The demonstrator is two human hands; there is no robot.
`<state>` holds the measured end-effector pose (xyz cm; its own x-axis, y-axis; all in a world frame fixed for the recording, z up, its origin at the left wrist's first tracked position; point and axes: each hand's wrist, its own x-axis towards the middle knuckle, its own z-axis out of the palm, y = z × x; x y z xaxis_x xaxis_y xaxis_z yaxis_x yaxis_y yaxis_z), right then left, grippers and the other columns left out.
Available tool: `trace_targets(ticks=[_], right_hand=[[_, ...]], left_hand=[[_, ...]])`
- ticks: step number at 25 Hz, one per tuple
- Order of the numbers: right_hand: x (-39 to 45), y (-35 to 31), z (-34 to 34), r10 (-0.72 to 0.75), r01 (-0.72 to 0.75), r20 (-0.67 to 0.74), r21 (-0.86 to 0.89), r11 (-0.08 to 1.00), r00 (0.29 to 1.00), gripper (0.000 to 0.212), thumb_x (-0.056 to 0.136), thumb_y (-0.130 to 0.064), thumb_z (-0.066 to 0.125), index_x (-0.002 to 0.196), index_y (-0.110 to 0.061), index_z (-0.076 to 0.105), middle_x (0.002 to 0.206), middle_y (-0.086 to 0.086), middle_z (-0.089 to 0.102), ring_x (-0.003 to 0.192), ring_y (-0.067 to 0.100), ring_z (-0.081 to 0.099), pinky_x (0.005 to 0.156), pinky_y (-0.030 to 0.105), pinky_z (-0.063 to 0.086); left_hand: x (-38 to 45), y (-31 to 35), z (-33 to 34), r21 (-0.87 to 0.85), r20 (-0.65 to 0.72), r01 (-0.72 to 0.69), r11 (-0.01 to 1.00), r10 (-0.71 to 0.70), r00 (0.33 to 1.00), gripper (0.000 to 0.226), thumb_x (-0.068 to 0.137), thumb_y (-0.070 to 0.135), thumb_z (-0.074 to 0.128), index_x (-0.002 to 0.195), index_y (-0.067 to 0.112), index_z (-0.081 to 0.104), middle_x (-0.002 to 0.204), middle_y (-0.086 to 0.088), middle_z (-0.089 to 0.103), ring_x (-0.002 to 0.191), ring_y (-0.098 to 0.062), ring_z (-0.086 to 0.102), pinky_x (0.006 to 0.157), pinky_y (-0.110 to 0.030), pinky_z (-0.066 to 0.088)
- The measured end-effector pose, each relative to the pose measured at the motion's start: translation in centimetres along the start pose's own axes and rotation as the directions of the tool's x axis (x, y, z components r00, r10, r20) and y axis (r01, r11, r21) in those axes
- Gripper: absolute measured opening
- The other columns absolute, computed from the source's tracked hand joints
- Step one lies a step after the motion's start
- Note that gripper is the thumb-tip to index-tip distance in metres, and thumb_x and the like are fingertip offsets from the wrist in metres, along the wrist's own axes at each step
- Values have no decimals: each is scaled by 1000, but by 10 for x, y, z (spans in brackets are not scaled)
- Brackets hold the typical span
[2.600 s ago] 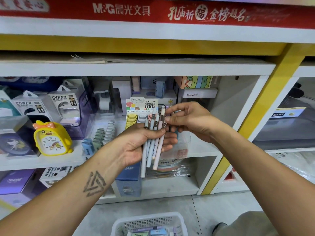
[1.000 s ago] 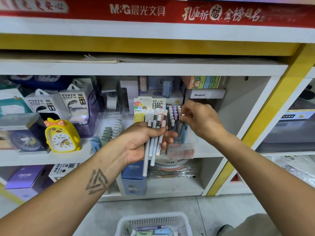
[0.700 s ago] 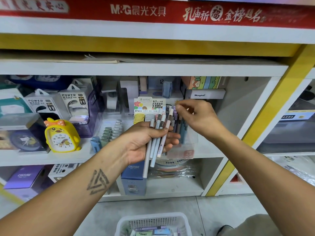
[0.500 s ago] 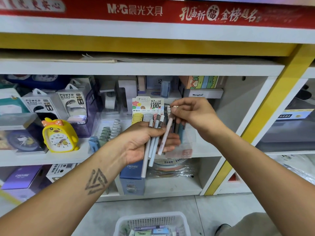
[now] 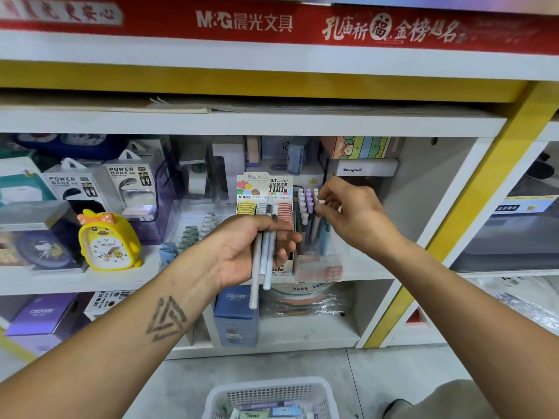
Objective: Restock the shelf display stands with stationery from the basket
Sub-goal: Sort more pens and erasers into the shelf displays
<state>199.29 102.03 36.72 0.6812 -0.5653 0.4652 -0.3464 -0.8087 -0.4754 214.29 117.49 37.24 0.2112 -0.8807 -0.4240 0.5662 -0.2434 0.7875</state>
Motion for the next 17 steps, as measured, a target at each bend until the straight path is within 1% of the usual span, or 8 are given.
trace_targets(ticks=[2, 6, 9, 11, 12, 14, 16, 17], right_hand=[[0, 1, -1, -32, 33, 14, -38, 999, 999, 21, 90, -22, 70, 91, -32, 52, 75, -16, 60, 74, 10, 61, 67, 41, 56], [-1, 4, -2, -51, 56, 50, -97, 994, 997, 17, 90, -23, 69, 90, -27, 53, 74, -9, 61, 74, 20, 60, 65, 44, 54], [2, 3, 0, -12, 38, 112, -229, 973, 994, 5, 92, -28, 67, 87, -26, 68, 85, -8, 64, 87, 22, 58, 73, 40, 52], [5, 1, -1, -35, 72, 128, -297, 952, 991, 18, 95, -31, 64, 90, -20, 77, 94, -6, 64, 96, 18, 53, 77, 36, 47], [5, -3, -2, -31, 61, 121, -255, 965, 992, 22, 97, -33, 63, 91, -18, 78, 95, -6, 63, 95, 15, 53, 77, 34, 45], [4, -12, -5, 26, -28, 91, 21, 999, 996, 22, 98, -33, 61, 91, -20, 78, 87, -10, 66, 85, 4, 57, 73, 25, 44], [2, -21, -7, 131, -181, 151, 386, 904, 980, 17, 97, -32, 64, 92, -23, 78, 80, -12, 73, 75, -4, 63, 68, 13, 47], [2, -25, -8, 155, -238, 205, 487, 840, 966, 15, 95, -29, 67, 91, -19, 78, 78, -9, 75, 72, -4, 65, 67, 11, 48]], left_hand=[[0, 0, -2, 4, 16, -1, 1000, 1, 1000, 38, 93, 0, 48, 129, -11, 54, 95, -22, 71, 72, -24, 67, 60, -28, 54], [-2, -1, -2, -2, 67, -3, 1000, 3, 998, 33, 96, -1, 47, 128, -8, 55, 102, -23, 72, 79, -28, 73, 70, -35, 60], [-5, -2, -1, 17, 131, -13, 1000, 10, 991, 32, 94, -2, 52, 126, -4, 58, 111, -26, 70, 91, -32, 73, 79, -40, 61], [-7, -4, 1, 39, 177, -19, 999, 12, 984, 31, 92, -3, 55, 123, -3, 61, 114, -27, 68, 98, -35, 71, 82, -43, 60], [-7, -4, 1, 46, 195, -19, 999, 10, 981, 31, 91, -3, 56, 122, -3, 62, 115, -27, 68, 101, -36, 70, 82, -43, 60], [-6, -6, 3, 48, 218, -14, 999, 3, 976, 33, 90, -3, 58, 122, -4, 61, 117, -28, 67, 106, -38, 68, 81, -43, 60], [-4, -7, 7, 48, 231, -12, 999, 1, 973, 33, 89, -4, 59, 122, -5, 60, 118, -29, 66, 107, -39, 67, 79, -42, 60], [-2, -8, 8, 48, 237, -15, 999, 3, 972, 32, 90, -4, 59, 122, -6, 60, 118, -29, 66, 107, -39, 67, 79, -41, 60]])
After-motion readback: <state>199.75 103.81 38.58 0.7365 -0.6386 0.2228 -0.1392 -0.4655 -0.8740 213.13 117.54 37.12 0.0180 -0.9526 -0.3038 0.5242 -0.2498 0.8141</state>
